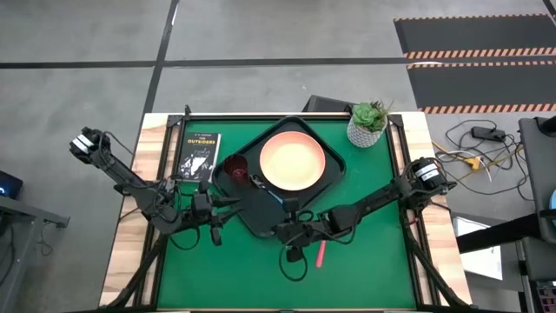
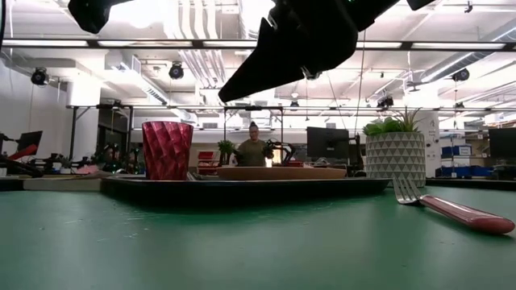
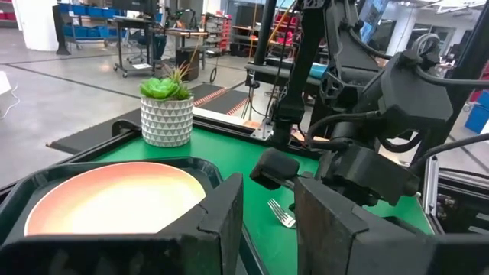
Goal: Pick and place plate/cup/fork/spoon on tray
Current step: Adjust the blue spoon on the black serving tray, then adjust the orange plate on the black serving tray
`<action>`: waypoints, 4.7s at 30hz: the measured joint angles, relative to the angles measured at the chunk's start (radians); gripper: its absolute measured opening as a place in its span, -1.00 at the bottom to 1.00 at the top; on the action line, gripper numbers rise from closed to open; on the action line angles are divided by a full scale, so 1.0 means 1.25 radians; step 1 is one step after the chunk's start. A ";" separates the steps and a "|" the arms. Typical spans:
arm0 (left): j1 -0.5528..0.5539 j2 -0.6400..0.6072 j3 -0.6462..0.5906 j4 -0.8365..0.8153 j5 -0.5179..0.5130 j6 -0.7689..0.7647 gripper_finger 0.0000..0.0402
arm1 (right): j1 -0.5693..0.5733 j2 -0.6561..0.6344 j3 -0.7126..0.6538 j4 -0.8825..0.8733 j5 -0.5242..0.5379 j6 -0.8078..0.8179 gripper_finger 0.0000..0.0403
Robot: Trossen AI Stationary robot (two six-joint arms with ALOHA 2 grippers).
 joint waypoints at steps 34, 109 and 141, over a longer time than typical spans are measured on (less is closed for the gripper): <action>0.000 0.000 0.000 -0.001 -0.001 0.008 -0.50 | 0.000 0.000 -0.004 -0.006 0.000 0.030 -0.96; 0.000 0.000 0.001 0.000 -0.010 0.043 -0.50 | -0.182 0.266 0.371 -0.565 0.050 0.051 -0.96; 0.000 0.000 0.001 0.003 -0.001 0.040 -0.50 | -0.316 0.151 0.244 -0.506 -0.033 -0.053 -0.96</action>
